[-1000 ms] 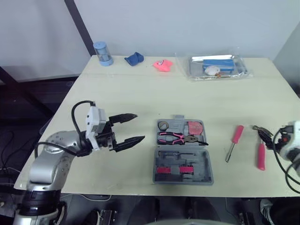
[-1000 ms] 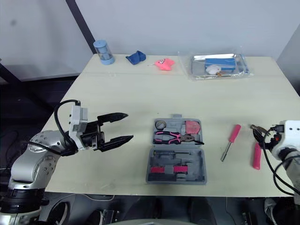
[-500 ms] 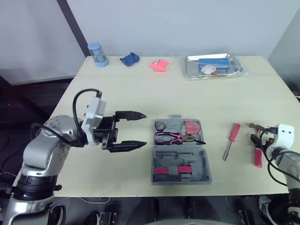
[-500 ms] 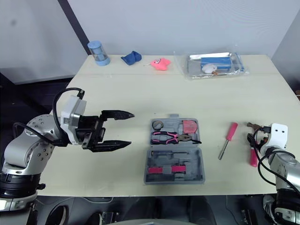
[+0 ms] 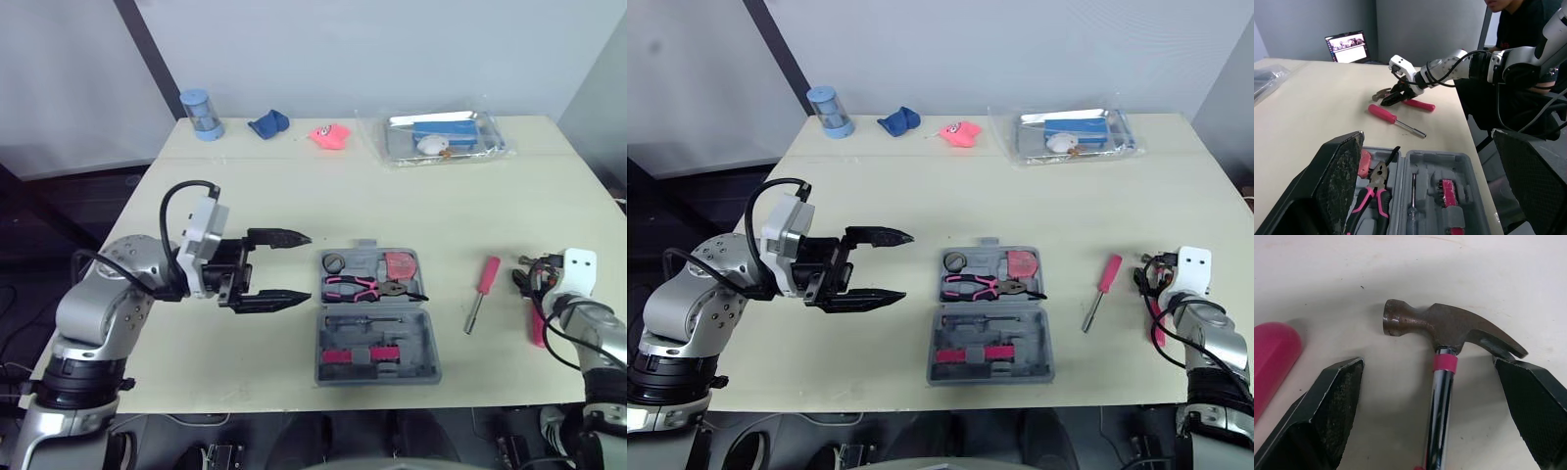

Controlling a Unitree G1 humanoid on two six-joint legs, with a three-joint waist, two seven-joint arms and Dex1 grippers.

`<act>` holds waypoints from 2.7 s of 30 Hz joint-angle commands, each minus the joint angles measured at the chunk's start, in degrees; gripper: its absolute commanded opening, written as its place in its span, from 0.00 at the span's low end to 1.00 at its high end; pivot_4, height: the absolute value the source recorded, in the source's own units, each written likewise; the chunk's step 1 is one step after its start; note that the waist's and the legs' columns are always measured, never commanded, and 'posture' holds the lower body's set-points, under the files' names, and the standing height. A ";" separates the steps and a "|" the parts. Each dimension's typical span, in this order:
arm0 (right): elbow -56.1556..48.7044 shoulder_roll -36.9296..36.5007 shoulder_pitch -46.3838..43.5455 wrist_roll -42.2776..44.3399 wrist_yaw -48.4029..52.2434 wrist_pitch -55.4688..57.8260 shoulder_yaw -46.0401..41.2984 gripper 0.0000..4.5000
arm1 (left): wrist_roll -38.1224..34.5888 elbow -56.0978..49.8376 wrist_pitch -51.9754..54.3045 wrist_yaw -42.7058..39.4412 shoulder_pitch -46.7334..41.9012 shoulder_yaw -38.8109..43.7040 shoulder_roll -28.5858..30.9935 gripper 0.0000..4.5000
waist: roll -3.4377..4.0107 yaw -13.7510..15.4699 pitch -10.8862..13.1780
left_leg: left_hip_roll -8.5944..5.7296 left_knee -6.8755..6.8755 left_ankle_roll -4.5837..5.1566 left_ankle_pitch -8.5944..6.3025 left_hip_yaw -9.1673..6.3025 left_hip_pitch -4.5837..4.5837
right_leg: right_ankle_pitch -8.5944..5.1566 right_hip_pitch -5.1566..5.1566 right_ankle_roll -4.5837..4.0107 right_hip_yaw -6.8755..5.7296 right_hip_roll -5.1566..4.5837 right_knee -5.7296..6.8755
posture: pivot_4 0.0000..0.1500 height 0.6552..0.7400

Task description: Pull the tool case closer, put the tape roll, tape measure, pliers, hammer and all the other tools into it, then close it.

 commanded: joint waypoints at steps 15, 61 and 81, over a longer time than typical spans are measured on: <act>-2.92 0.26 0.63 -0.36 -0.80 0.09 -1.23 0.00 | -2.05 -1.84 -0.37 0.44 0.34 1.41 0.08 1.00 | 0.00 0.19 0.00 | 0.00 0.00 -0.02 0.01 -0.02 -0.01 | 0.00 0.00 0.00 0.00 -0.01 0.00 | 1.00 1.00; -44.60 11.43 24.44 1.41 -5.65 19.90 4.27 0.43 | -1.51 4.64 -17.20 -15.57 1.40 -6.29 3.92 1.00 | -0.07 0.16 0.07 | 0.03 0.00 0.22 -0.13 -0.06 0.03 | 0.00 -0.04 0.00 0.03 0.14 0.06 | 1.00 1.00; -44.54 -31.19 33.69 5.91 42.75 4.18 -1.61 0.99 | 0.20 2.68 -15.12 -8.72 3.18 -5.04 0.93 1.00 | -0.20 0.34 0.49 | 0.33 0.07 0.24 -0.14 -0.12 0.03 | -0.01 0.02 -0.01 -0.02 0.46 0.02 | 1.00 1.00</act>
